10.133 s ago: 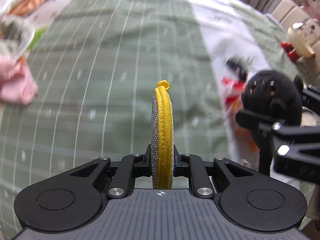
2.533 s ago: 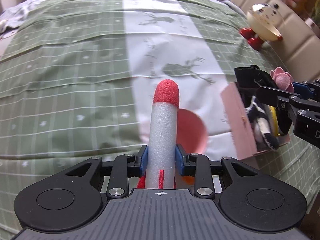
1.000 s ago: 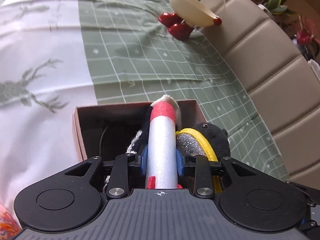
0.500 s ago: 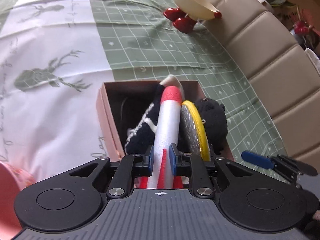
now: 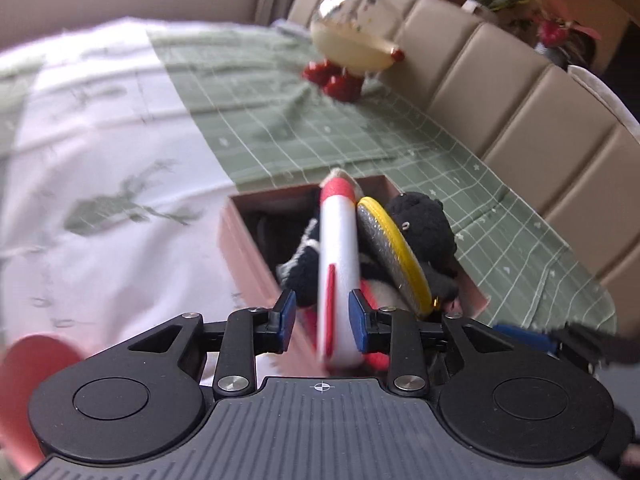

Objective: Organize soft objects

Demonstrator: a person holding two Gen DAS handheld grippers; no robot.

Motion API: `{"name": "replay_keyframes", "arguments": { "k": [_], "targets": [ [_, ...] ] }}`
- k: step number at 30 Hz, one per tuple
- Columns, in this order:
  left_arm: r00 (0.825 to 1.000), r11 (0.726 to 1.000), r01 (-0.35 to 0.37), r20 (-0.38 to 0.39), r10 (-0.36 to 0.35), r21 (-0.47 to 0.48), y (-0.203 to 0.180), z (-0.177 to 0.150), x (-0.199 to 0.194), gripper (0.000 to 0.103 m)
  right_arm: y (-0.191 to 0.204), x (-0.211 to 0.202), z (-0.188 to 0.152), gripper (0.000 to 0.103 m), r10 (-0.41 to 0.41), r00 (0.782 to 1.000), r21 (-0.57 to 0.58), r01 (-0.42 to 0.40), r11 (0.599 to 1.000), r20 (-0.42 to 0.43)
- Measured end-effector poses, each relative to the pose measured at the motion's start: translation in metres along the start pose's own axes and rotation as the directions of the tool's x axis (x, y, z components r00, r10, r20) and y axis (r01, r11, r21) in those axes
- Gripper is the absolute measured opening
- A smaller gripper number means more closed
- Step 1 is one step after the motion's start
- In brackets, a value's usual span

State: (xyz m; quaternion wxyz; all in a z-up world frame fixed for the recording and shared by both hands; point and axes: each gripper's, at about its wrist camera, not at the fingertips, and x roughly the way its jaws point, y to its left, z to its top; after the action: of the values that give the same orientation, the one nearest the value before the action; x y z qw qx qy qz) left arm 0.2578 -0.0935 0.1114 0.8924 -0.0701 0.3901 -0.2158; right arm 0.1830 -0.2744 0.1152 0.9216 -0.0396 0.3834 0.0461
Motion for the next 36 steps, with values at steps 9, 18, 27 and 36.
{"name": "replay_keyframes", "arguments": {
  "k": [9, 18, 27, 36],
  "targets": [
    [0.948, 0.948, -0.303, 0.071, 0.31, -0.101, 0.032, -0.172, -0.091, 0.032, 0.067, -0.005, -0.063, 0.091, 0.067, 0.996, -0.087, -0.061, 0.994, 0.066],
    [0.885, 0.901, -0.42, 0.172, 0.433, -0.108, 0.023, -0.238, -0.09, 0.027, 0.133, -0.015, -0.135, 0.098, 0.163, 0.986, -0.237, -0.152, 0.96, 0.029],
    [0.857, 0.88, -0.461, 0.201, 0.474, -0.111, -0.003, -0.266, -0.097, 0.027, 0.099, -0.018, -0.153, 0.103, 0.054, 0.998, -0.043, -0.052, 0.998, 0.034],
    [0.86, 0.882, -0.446, 0.2, 0.469, -0.15, 0.001, -0.263, -0.091, 0.026, 0.093, -0.02, -0.166, 0.103, 0.065, 0.994, -0.032, -0.062, 0.998, 0.087]
  ]
}}
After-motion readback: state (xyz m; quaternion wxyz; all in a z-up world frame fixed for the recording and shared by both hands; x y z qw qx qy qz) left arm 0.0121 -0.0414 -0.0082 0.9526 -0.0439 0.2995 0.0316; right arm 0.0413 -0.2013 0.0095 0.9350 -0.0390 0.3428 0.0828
